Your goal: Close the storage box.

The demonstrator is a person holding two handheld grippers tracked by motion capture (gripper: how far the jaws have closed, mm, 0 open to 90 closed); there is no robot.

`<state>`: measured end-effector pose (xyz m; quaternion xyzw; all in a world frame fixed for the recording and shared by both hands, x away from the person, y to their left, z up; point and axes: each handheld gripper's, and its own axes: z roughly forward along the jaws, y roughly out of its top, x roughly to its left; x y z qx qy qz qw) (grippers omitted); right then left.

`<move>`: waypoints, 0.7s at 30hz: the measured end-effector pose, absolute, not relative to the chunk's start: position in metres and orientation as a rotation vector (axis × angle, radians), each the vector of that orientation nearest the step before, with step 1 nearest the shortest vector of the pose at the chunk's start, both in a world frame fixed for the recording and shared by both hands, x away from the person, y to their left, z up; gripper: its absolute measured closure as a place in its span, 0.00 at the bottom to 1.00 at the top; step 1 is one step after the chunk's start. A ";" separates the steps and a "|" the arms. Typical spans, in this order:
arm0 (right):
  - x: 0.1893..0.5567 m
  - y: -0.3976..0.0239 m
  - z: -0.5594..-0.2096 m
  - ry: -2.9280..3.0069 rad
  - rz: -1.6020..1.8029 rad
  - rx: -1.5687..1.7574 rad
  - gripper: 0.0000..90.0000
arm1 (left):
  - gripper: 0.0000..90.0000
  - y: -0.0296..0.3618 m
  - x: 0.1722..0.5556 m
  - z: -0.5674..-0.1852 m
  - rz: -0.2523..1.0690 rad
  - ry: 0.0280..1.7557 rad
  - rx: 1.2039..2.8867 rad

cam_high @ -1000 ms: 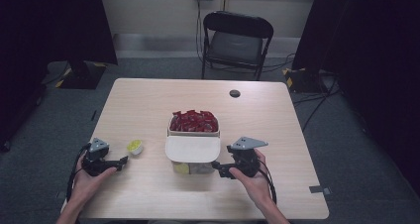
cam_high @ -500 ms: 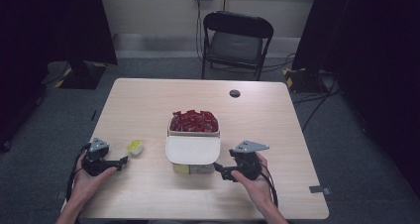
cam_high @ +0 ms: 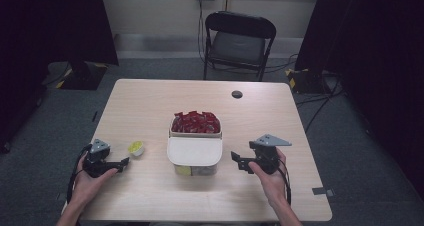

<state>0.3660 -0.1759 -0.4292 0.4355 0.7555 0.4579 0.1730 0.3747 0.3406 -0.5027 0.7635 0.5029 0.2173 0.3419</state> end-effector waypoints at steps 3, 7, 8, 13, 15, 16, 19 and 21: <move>0.373 -0.192 -0.433 2.097 1.272 1.303 0.16 | 0.14 0.341 0.375 -0.503 0.565 1.307 1.985; 0.382 -0.211 -0.438 2.052 1.233 1.401 0.16 | 0.14 0.341 0.375 -0.503 0.564 1.307 1.985; 0.383 -0.214 -0.439 2.038 1.215 1.424 0.16 | 0.14 0.341 0.375 -0.503 0.565 1.308 1.986; 0.389 -0.231 -0.448 2.014 1.172 1.444 0.16 | 0.14 0.340 0.375 -0.503 0.566 1.310 1.985; 0.392 -0.238 -0.454 2.011 1.103 1.440 0.16 | 0.13 0.340 0.376 -0.503 0.564 1.310 1.983; 0.392 -0.239 -0.456 2.008 1.075 1.439 0.16 | 0.13 0.340 0.376 -0.503 0.564 1.311 1.984; 0.395 -0.248 -0.466 1.980 0.986 1.462 0.16 | 0.13 0.340 0.376 -0.503 0.567 1.312 1.984; 0.398 -0.253 -0.474 1.990 0.920 1.480 0.16 | 0.13 0.340 0.376 -0.503 0.566 1.312 1.984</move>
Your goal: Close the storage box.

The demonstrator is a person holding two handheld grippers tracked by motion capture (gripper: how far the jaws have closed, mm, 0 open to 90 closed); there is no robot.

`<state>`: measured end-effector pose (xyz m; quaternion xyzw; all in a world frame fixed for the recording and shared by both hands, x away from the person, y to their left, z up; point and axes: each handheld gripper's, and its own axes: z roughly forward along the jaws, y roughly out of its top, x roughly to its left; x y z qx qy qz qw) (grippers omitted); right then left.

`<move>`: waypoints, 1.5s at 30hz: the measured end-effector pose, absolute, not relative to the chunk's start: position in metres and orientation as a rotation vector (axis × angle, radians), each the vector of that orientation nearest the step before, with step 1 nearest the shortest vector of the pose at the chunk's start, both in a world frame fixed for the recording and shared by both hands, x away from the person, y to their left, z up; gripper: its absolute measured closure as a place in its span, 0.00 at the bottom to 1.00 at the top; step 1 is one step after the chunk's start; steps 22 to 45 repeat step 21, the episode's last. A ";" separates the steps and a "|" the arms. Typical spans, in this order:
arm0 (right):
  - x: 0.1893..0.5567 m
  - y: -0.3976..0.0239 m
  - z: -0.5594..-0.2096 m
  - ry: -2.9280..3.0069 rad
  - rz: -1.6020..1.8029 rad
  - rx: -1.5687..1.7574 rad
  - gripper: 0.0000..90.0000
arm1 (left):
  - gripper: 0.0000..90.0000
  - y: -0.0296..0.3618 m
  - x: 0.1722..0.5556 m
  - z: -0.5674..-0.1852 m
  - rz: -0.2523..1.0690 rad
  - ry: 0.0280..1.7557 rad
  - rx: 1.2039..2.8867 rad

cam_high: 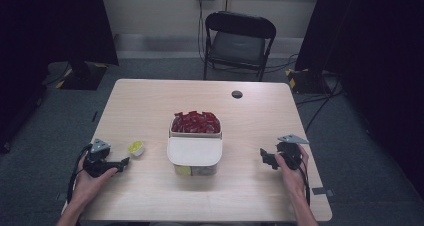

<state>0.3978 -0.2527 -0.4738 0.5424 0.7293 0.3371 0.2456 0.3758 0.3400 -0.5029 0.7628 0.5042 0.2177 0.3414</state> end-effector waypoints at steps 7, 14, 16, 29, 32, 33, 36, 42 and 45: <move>0.400 -0.260 -0.492 2.067 0.790 1.515 0.14 | 0.12 0.340 0.377 -0.503 0.566 1.310 1.989; 0.396 -0.258 -0.501 1.984 0.844 1.528 0.08 | 0.12 0.338 0.378 -0.503 0.569 1.316 1.983; 0.396 -0.257 -0.501 1.980 0.840 1.533 0.08 | 0.11 0.338 0.379 -0.503 0.568 1.317 1.986; 0.396 -0.257 -0.501 1.977 0.841 1.538 0.07 | 0.10 0.338 0.380 -0.503 0.565 1.317 1.986; 0.396 -0.257 -0.501 1.977 0.841 1.538 0.07 | 0.10 0.338 0.380 -0.503 0.565 1.317 1.986; 0.396 -0.257 -0.501 1.977 0.841 1.538 0.07 | 0.10 0.338 0.380 -0.503 0.565 1.317 1.986; 0.396 -0.257 -0.501 1.977 0.841 1.538 0.07 | 0.10 0.338 0.380 -0.503 0.565 1.317 1.986; 0.396 -0.257 -0.501 1.977 0.841 1.538 0.07 | 0.10 0.338 0.380 -0.503 0.565 1.317 1.986; 0.396 -0.257 -0.501 1.977 0.841 1.538 0.07 | 0.10 0.338 0.380 -0.503 0.565 1.317 1.986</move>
